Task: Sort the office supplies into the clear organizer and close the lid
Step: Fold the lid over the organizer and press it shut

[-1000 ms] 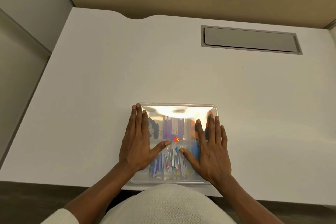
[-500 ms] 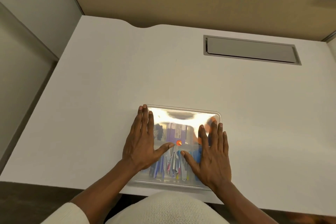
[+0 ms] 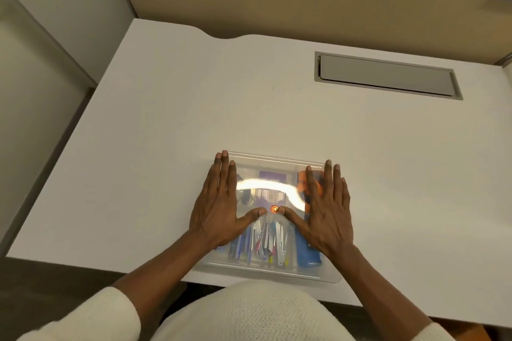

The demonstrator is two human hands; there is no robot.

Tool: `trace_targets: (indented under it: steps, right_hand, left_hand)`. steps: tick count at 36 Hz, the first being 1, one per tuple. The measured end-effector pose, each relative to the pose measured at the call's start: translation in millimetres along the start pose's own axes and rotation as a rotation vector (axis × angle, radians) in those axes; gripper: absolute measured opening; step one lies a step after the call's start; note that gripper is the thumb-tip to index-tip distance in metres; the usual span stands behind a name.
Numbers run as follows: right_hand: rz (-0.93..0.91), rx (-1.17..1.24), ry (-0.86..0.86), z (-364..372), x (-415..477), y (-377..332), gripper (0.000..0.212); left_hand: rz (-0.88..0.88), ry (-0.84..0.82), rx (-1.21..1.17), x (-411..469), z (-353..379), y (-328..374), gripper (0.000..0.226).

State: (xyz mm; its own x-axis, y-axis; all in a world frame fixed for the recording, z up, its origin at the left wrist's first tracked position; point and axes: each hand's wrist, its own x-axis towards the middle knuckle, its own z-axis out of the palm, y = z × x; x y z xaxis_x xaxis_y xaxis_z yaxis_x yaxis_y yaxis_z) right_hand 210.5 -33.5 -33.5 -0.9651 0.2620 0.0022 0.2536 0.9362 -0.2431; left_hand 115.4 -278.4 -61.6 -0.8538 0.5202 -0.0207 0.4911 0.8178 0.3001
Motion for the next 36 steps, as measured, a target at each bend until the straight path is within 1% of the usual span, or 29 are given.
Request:
trace_targets:
  steps: [9, 14, 19, 22, 25, 27, 31, 36]
  right_hand:
    - [0.012, 0.02, 0.025, 4, 5, 3, 0.115]
    - [0.021, -0.02, 0.019, 4, 12, 5, 0.118]
    - [0.002, -0.063, 0.023, 13, 12, 7, 0.117]
    - [-0.06, -0.072, 0.049, 15, 13, 9, 0.115]
    - [-0.17, -0.092, 0.051, 18, 15, 8, 0.106]
    - [-0.203, -0.107, 0.037, 21, 16, 10, 0.102]
    - [-0.238, -0.126, -0.003, 26, 17, 15, 0.094]
    - [-0.223, -0.139, -0.031, 27, 21, 16, 0.095]
  left_hand:
    - [-0.009, 0.008, -0.03, 3, 1, 1, 0.13]
    - [-0.015, -0.011, 0.009, 3, 0, 1, 0.129]
    - [0.03, -0.047, 0.096, 9, -2, -1, 0.129]
    - [0.041, -0.054, 0.131, 11, -3, -1, 0.128]
    - [0.083, -0.018, 0.141, 12, -3, -2, 0.127]
    - [0.118, -0.006, 0.152, 15, -4, -2, 0.126]
    - [0.132, -0.011, 0.155, 15, -5, -1, 0.123]
    - [0.128, -0.035, 0.154, 16, -7, 0, 0.123]
